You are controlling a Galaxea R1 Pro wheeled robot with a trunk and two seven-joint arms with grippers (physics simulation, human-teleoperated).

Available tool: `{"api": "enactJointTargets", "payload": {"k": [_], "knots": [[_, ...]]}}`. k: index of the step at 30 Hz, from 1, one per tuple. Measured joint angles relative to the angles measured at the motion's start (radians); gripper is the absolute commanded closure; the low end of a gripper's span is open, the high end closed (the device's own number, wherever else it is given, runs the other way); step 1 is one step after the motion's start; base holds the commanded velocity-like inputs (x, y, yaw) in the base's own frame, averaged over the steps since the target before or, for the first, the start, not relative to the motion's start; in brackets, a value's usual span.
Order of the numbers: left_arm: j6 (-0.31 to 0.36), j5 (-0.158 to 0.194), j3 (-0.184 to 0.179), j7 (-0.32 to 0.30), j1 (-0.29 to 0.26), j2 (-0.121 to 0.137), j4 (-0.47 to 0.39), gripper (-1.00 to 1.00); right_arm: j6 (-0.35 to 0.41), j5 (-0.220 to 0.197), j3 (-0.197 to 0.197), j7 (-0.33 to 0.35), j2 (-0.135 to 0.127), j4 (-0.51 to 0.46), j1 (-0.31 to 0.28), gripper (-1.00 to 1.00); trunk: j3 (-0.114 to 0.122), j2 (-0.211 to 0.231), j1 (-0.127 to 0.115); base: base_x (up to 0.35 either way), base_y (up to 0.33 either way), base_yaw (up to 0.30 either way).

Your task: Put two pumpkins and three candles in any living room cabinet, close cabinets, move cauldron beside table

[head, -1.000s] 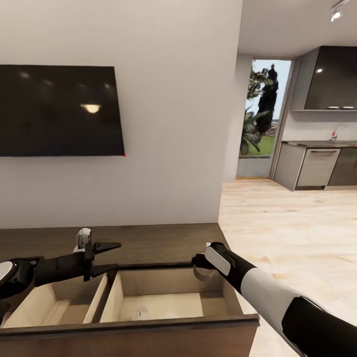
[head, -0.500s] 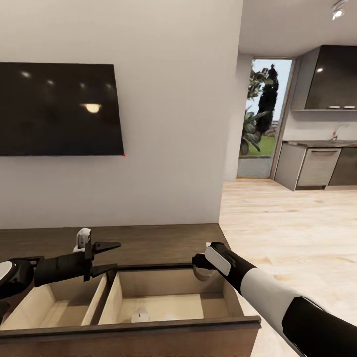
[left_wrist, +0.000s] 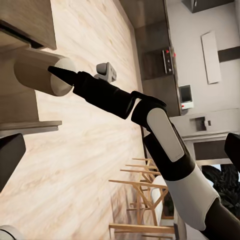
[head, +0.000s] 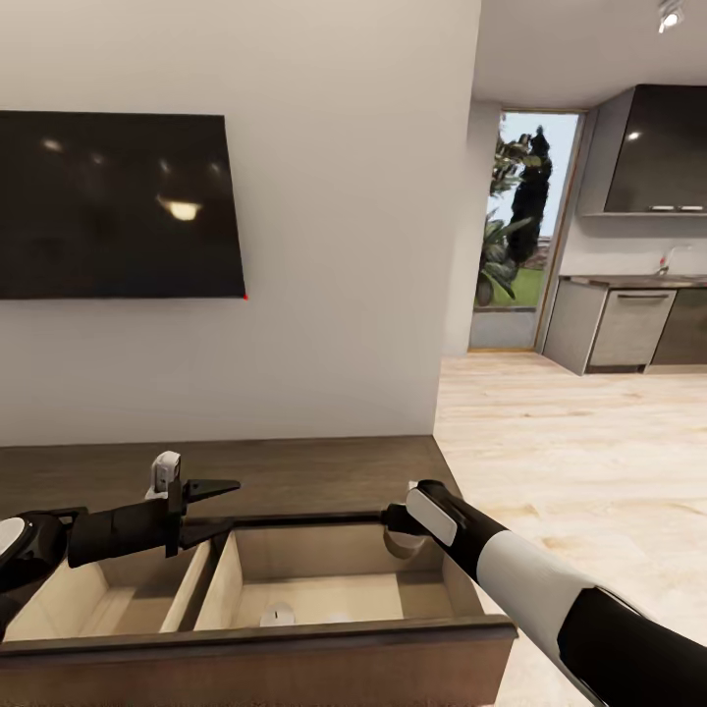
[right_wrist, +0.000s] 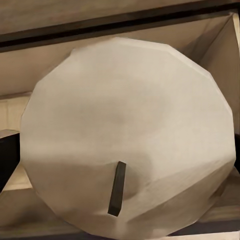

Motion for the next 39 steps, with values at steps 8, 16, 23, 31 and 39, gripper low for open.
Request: {"api": "enactJointTargets", "payload": {"k": [8,16,23,31,39], "knots": [[0.0,0.0,0.001,0.0,0.0,0.0,0.001,-1.0,-0.009,0.002,0.0,0.0,0.001,0.002,0.0,1.0,-0.025,-0.056,0.031,0.0,0.0,0.0],[0.0,0.0,0.002,0.0,0.0,0.0,0.001,-1.0,-0.044,0.009,0.002,0.001,0.002,0.071,0.0,1.0,-0.05,-0.112,0.061,0.0,0.0,0.0],[0.0,0.0,0.002,0.0,0.0,0.0,0.0,-1.0,-0.067,0.011,0.004,0.001,0.001,0.076,0.0,1.0,-0.072,-0.161,0.088,0.0,0.0,0.0],[0.0,0.0,0.002,0.0,0.0,0.0,0.0,-1.0,-0.104,0.012,0.007,0.0,0.003,0.076,0.0,1.0,-0.097,-0.217,0.119,0.0,0.0,0.0],[0.0,0.001,0.001,0.0,0.0,0.0,0.0,-1.0,-0.115,0.013,0.008,0.002,0.003,0.075,0.0,1.0,-0.122,-0.273,0.15,0.0,0.0,0.0]]}}
